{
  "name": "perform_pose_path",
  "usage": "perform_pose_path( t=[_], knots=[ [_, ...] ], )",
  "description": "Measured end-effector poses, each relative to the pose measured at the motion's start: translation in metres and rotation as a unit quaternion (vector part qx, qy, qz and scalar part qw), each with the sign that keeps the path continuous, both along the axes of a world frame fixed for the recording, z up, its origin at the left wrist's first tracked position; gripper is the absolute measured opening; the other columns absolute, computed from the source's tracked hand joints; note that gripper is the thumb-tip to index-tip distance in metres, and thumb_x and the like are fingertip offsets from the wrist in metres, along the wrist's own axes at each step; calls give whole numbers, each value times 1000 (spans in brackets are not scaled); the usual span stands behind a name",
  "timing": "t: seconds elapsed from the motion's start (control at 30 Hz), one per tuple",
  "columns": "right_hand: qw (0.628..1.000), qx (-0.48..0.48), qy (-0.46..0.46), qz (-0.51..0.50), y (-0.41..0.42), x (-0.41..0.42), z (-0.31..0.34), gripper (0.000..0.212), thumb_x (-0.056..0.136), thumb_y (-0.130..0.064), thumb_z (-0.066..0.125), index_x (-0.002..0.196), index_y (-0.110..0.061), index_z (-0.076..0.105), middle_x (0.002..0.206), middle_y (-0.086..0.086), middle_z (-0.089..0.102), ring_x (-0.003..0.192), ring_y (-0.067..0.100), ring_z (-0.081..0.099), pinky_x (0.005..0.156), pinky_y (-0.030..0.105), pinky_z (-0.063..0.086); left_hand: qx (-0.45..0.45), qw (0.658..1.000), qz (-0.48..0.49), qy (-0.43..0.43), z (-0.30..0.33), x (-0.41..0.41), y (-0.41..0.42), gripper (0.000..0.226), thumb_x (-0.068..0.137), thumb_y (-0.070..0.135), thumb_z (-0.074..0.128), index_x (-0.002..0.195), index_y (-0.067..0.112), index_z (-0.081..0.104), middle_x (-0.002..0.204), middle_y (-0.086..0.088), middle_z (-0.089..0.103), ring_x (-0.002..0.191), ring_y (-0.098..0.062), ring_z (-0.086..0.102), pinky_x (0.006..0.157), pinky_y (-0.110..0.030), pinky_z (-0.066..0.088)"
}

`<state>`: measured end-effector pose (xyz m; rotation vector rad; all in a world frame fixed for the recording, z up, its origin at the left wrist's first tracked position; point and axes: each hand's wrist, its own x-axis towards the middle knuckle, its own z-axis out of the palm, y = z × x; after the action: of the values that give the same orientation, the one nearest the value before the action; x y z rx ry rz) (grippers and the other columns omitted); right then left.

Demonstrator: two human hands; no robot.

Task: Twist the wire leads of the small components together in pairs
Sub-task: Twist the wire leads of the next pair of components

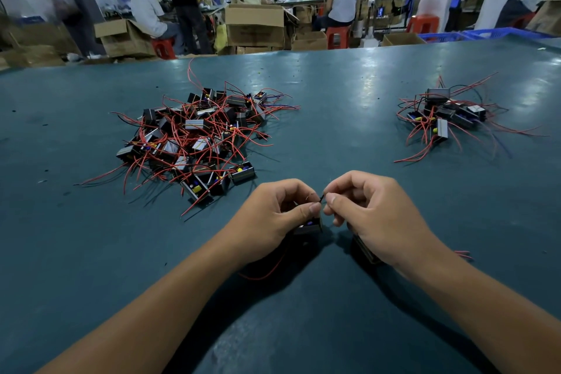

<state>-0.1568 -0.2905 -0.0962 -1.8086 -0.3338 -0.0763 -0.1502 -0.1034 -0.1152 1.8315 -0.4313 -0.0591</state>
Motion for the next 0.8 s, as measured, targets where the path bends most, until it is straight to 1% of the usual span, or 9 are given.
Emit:
perform_pose_path(
  t=[0.07,0.17,0.27,0.33,0.4,0.47,0.57,0.7,0.8],
  knots=[
    [1000,-1,-2,-4,0,0,0,8,88,-13,68,81,-16,69,64,0,68,54,7,55,52,18,40,10,1000,0,-9,1,-1,0,5,93,14,68,93,9,68,84,-3,68,78,-14,61,78,-37,54],
    [999,-24,-18,-17,-1,0,0,9,86,-18,72,77,-17,70,62,0,65,56,6,51,54,21,39,21,1000,-2,-24,2,-3,-2,8,92,19,68,93,12,69,83,-1,69,78,-16,62,83,-51,55],
    [996,-63,-42,-40,-2,0,-2,10,85,-23,72,75,-20,69,61,-3,65,55,4,51,55,21,41,39,999,-2,-36,4,-5,-2,8,92,21,68,93,13,69,83,-5,69,78,-18,62,83,-53,54],
    [991,-98,-68,-55,-3,1,-3,11,85,-24,71,74,-21,68,60,-6,64,52,1,48,52,17,39,50,998,-4,-45,4,-5,-2,6,93,20,68,93,14,69,81,1,68,75,-13,61,78,-44,54],
    [989,-112,-81,-56,-3,1,-4,12,85,-24,71,74,-21,67,59,-7,63,50,0,47,50,15,38,71,996,-4,-57,5,-5,-2,3,94,19,68,91,17,68,78,12,66,69,-6,57,69,-28,49],
    [989,-111,-80,-58,-4,2,-4,13,85,-23,70,73,-21,67,55,-11,60,49,0,45,49,14,36,86,994,1,-66,6,-5,-2,5,95,19,68,90,21,67,76,16,64,64,-3,53,66,-20,43],
    [988,-118,-66,-72,-5,4,-3,15,85,-22,68,70,-22,67,51,-16,56,48,2,44,48,16,35,100,992,6,-76,7,-6,-2,8,95,20,67,88,23,65,76,16,63,62,-1,50,64,-17,41],
    [992,-96,-43,-76,-5,5,-3,20,86,-17,66,66,-20,65,48,-11,53,45,6,39,46,21,34,121,989,8,-89,8,-7,-2,6,96,23,67,90,22,65,76,17,63,58,-2,46,61,-17,38],
    [992,-91,-36,-80,-5,5,-3,20,85,-17,65,64,-18,63,46,-11,50,45,6,37,44,19,32,132,986,8,-100,9,-8,-3,5,96,21,66,91,19,65,70,24,59,52,2,42,55,-9,33]
  ],
)
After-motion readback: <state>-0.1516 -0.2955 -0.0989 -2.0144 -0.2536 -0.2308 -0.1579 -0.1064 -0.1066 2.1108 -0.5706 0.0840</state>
